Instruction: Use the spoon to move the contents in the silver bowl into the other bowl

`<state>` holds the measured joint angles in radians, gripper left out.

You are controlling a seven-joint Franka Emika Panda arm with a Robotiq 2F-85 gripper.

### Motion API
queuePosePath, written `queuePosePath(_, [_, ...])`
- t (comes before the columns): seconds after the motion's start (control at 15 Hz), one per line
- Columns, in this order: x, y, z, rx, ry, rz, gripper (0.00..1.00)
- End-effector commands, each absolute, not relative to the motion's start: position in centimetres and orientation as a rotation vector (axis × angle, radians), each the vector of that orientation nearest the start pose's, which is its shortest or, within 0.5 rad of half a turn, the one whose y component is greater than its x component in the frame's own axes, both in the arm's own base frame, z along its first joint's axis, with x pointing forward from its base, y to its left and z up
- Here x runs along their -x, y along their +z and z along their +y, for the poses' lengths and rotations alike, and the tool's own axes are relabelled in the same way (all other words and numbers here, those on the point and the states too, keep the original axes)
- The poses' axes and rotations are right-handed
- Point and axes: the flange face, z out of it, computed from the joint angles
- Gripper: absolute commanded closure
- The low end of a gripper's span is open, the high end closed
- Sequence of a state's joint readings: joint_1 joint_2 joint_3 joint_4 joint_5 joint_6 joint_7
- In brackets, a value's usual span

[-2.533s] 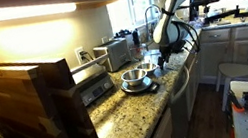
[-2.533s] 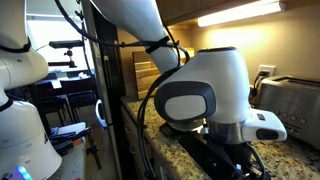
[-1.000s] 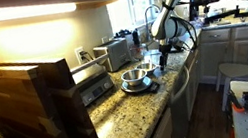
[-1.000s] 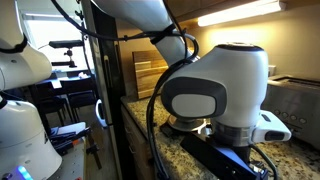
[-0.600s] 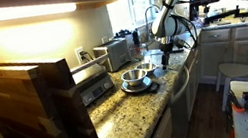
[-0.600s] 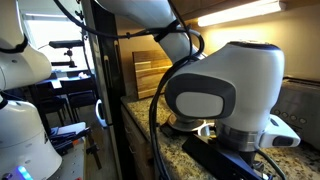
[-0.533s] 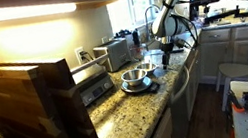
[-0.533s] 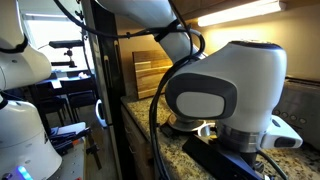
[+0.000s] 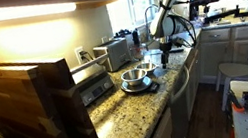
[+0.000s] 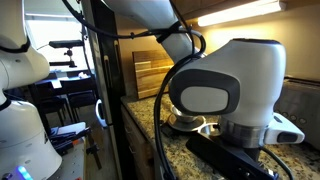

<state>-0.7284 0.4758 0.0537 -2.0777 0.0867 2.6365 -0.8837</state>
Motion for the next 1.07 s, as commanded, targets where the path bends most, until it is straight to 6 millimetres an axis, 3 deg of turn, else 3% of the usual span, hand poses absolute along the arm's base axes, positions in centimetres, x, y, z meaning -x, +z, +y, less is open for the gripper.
queuePosePath(0.0, [-47.32, 21.54, -36.66, 3.164, -0.130, -0.198, 0.00])
queuePosePath(1.0, [-47.42, 21.14, -36.60, 3.222, -0.045, -0.044, 0.00])
